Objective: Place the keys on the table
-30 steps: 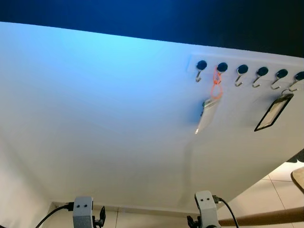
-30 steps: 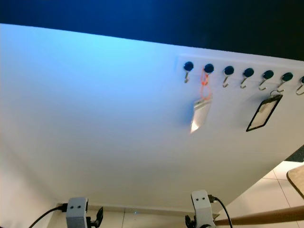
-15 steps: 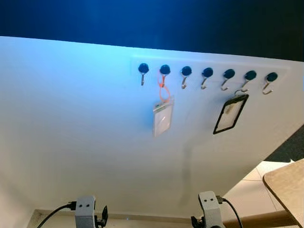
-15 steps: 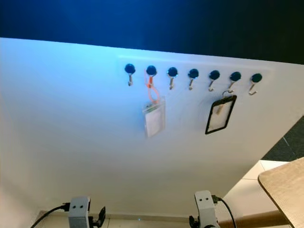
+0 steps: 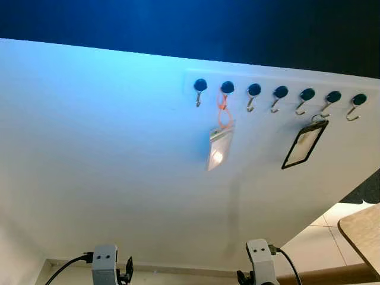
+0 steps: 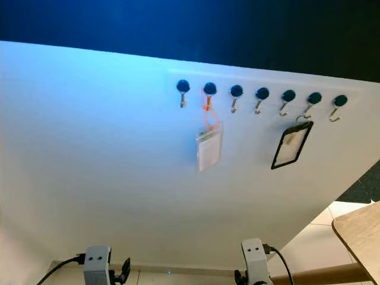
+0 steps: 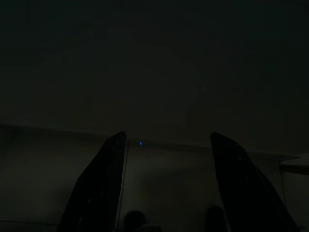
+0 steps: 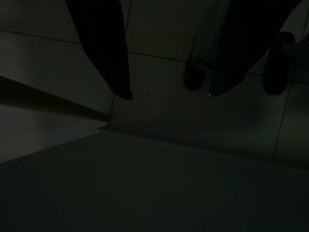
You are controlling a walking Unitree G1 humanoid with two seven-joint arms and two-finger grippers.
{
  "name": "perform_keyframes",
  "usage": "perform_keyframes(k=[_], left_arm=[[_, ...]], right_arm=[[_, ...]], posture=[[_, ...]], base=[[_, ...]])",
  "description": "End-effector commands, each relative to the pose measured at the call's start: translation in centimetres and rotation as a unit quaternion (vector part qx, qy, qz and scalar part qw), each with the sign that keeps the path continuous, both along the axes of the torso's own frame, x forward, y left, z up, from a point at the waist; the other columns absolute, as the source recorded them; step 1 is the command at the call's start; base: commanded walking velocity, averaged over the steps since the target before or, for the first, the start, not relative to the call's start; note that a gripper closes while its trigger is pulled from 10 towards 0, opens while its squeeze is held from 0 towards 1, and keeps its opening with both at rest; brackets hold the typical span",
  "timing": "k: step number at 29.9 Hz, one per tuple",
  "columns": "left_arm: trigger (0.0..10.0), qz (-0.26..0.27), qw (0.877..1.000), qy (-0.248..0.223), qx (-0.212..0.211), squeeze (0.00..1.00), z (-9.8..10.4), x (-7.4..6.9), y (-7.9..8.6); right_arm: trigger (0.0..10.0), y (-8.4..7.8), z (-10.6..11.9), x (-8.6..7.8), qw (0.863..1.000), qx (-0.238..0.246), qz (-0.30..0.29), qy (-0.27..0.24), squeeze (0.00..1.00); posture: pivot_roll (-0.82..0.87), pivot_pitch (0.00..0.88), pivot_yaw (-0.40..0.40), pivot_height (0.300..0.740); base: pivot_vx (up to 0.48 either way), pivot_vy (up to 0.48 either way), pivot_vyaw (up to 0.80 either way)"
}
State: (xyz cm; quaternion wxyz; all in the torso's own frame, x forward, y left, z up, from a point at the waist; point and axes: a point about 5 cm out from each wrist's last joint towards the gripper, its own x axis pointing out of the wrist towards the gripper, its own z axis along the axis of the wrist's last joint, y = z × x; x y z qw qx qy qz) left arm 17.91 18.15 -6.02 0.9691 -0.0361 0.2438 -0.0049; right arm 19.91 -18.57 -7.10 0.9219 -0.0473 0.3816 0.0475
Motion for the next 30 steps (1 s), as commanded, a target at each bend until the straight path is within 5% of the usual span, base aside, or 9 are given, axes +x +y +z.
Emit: perform_keyframes(k=[1,30], left_arm=[[10.0,-0.004,1.0,0.008,0.0,0.0,-0.27,-0.52,0.02],[10.0,-0.005,1.0,0.012,-0.001,0.0,-0.31,-0.44,0.16]], right_arm=[[10.0,-0.25,-0.18,-0.42,1.0,-0.001,-0.006,0.004,0.0],[10.0,0.01,-0.22,-0.41,1.0,0.0,-0.005,0.005,0.0]], posture=[[0.07,0.051,-0.073,0.74],[0.07,0.053,-0.074,0.74]], base=[[0.0,0.0,0.0],[-0.276,0.0,0.0]])
